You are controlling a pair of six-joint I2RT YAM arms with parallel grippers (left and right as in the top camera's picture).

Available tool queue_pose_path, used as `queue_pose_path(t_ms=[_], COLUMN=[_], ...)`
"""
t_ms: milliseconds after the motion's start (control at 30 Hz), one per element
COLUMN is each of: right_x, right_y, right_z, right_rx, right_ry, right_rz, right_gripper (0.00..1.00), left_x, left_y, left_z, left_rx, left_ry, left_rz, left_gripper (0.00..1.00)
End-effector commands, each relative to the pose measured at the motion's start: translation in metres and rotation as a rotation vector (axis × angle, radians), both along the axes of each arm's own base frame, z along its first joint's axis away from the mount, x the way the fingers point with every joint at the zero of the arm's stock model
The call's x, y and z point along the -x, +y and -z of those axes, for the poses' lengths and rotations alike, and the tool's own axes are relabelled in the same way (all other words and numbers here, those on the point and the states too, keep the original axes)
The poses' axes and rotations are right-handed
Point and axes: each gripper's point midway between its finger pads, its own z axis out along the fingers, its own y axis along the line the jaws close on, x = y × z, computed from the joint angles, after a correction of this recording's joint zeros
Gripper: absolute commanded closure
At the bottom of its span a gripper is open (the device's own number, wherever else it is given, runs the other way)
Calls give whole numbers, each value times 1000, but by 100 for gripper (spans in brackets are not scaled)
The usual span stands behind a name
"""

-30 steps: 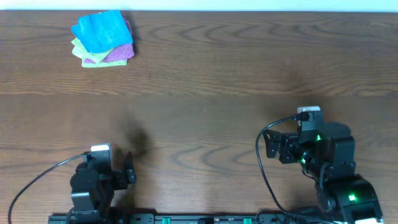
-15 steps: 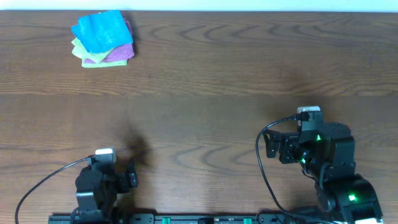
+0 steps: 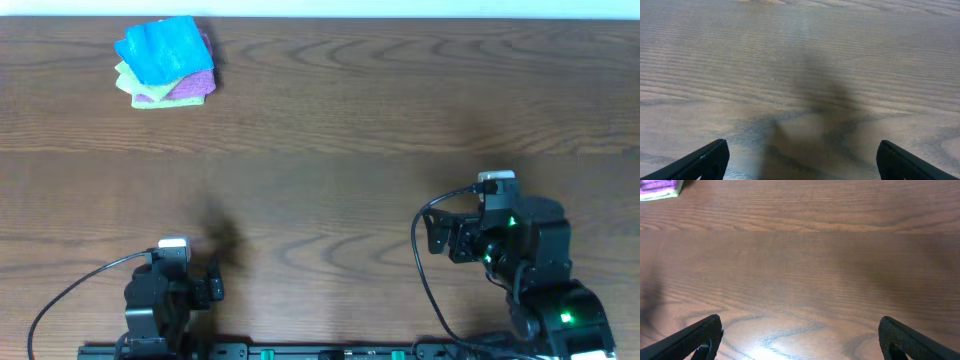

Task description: Fold the cloth

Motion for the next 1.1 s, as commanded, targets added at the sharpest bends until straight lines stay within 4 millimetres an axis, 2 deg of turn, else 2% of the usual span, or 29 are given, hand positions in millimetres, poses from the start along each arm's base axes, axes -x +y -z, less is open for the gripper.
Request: queue_pose_path(t_ms=[0, 633, 800, 900, 1067], right_x=[0, 0, 15, 19, 27], right_y=[-1, -1, -3, -17, -32], right_z=[1, 1, 10, 9, 37], right_rx=[-13, -13, -2, 49, 93], right_ry=[3, 3, 58, 17, -41], right_rz=[14, 14, 10, 61, 124], right_gripper=[1, 1, 1, 1, 1], left_x=[5, 5, 5, 5, 5], left_y=[2, 2, 2, 2, 2], left_z=[18, 18, 18, 18, 18], left_rx=[-33, -33, -33, -33, -33], left_ry=[50, 51, 51, 51, 51], left_rz=[7, 7, 7, 7, 7], left_gripper=[5, 5, 5, 5, 5])
